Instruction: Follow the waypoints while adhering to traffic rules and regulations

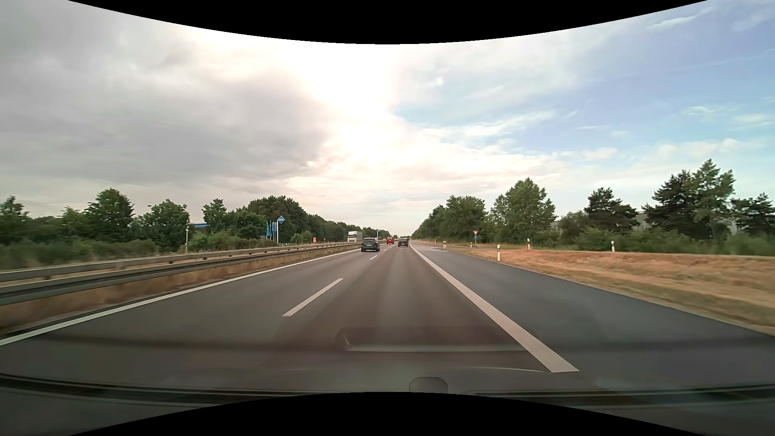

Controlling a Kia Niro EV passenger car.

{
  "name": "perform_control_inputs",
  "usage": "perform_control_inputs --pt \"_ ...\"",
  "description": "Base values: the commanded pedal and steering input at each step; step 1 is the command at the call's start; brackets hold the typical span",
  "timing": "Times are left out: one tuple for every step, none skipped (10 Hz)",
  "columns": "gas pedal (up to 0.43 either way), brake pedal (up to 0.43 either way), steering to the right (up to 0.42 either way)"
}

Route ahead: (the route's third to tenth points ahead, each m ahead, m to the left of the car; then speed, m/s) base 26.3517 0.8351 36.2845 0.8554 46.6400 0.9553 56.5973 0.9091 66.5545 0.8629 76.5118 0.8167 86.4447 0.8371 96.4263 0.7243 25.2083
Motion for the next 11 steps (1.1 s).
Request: perform_control_inputs --pt "0.169 0.0 -0.001" --pt "0.169 0.0 -0.001" --pt "0.169 0.0 -0.001" --pt "0.169 0.0 -0.001" --pt "0.169 0.0 -0.001" --pt "0.169 0.0 -0.001" --pt "0.169 0.0 -0.001" --pt "0.169 0.0 -0.001" --pt "0.169 0.0 -0.001" --pt "0.169 0.0 -0.001" --pt "0.169 0.0 -0.001"
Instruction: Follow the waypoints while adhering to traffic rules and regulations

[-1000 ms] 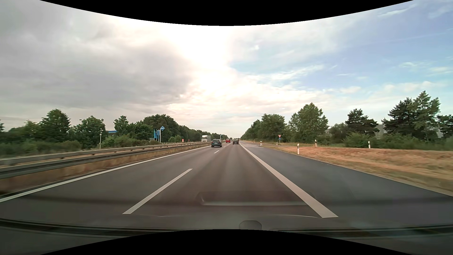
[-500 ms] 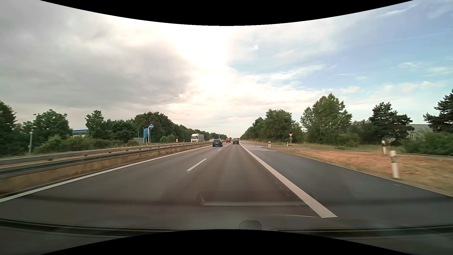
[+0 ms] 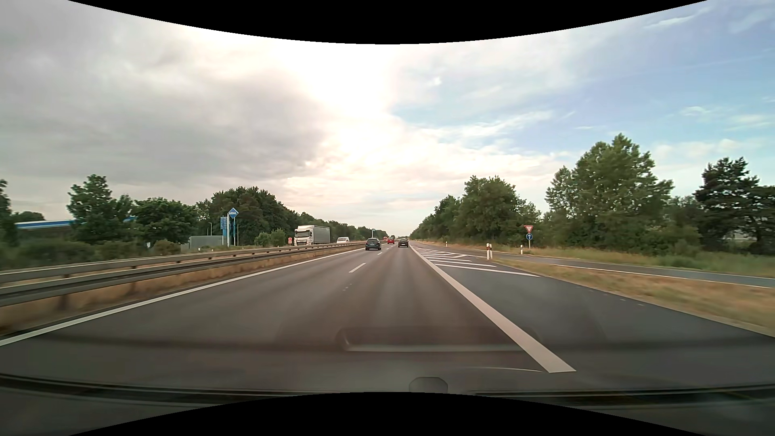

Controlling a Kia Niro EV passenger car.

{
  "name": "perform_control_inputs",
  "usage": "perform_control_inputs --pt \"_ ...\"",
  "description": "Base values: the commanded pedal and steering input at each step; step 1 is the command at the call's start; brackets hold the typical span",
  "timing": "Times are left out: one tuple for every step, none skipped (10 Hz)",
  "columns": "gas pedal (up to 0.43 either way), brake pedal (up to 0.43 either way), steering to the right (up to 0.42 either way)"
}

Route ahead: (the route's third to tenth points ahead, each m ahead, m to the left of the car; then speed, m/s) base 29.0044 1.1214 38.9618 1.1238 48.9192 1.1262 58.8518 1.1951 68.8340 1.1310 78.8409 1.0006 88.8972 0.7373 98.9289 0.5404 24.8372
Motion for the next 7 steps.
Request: perform_control_inputs --pt "0.177 0.0 -0.001" --pt "0.177 0.0 -0.001" --pt "0.177 0.0 -0.001" --pt "0.177 0.0 -0.001" --pt "0.177 0.0 -0.001" --pt "0.177 0.0 -0.001" --pt "0.189 0.0 -0.002"
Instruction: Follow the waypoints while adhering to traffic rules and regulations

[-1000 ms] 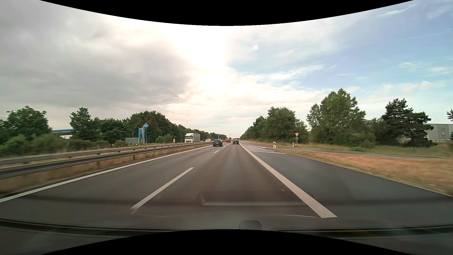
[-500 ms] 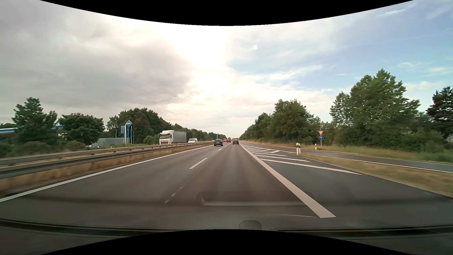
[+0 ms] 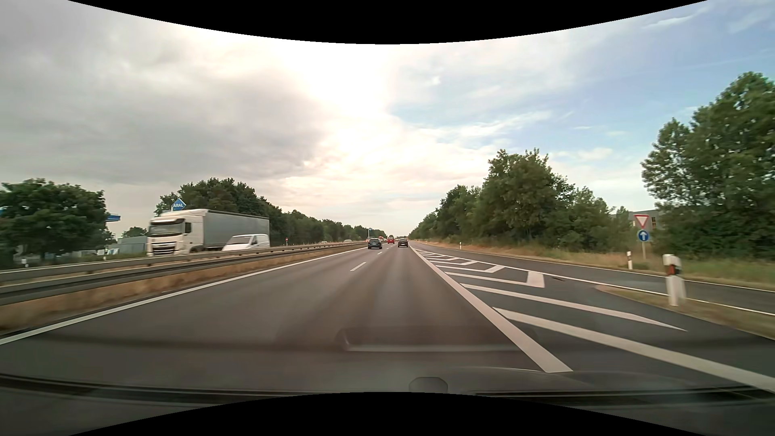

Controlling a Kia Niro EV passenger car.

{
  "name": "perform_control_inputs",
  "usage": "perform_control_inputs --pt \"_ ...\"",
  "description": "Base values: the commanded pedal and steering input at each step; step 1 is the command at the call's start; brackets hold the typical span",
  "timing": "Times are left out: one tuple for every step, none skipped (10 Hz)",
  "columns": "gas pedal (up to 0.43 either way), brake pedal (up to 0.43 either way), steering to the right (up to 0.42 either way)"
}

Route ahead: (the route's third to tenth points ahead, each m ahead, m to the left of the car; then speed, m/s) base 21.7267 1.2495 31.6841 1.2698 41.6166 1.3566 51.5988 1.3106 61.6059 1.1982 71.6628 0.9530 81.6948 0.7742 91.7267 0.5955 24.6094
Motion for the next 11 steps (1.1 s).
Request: perform_control_inputs --pt "0.189 0.0 -0.002" --pt "0.197 0.0 -0.002" --pt "0.197 0.0 -0.002" --pt "0.197 0.0 -0.002" --pt "0.197 0.0 -0.002" --pt "0.209 0.0 -0.003" --pt "0.209 0.0 -0.003" --pt "0.209 0.0 -0.003" --pt "0.209 0.0 -0.003" --pt "0.209 0.0 -0.003" --pt "0.209 0.0 -0.003"
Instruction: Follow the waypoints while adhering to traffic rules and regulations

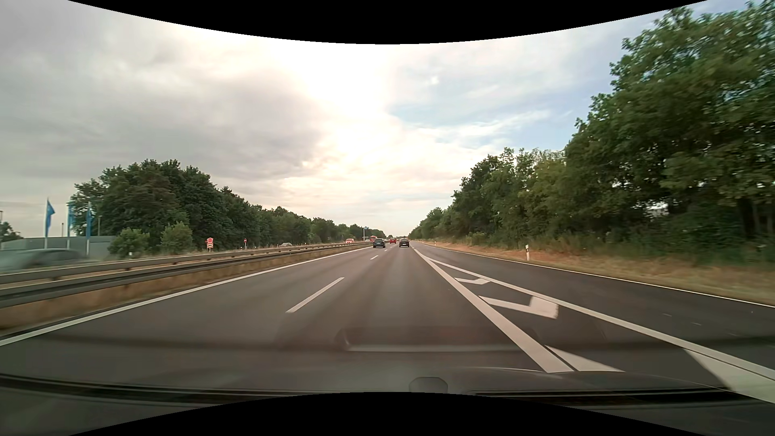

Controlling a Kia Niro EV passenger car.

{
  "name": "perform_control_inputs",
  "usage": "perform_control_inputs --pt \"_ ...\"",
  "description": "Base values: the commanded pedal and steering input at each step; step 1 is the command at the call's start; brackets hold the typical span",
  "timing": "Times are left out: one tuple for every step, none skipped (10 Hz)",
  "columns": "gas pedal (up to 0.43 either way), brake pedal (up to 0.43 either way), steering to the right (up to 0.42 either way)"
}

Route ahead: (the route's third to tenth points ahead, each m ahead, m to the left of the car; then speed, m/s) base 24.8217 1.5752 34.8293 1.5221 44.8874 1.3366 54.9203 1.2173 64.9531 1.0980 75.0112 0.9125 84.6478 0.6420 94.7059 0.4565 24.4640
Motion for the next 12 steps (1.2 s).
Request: perform_control_inputs --pt "0.209 0.0 -0.003" --pt "0.209 0.0 -0.003" --pt "0.209 0.0 -0.003" --pt "0.209 0.0 -0.003" --pt "0.209 0.0 -0.003" --pt "0.189 0.0 -0.003" --pt "0.02 0.0 -0.003" --pt "0.0 0.0 -0.003" --pt "0.008 0.0 -0.003" --pt "0.028 0.0 -0.003" --pt "0.039 0.0 -0.003" --pt "0.098 0.0 -0.003"
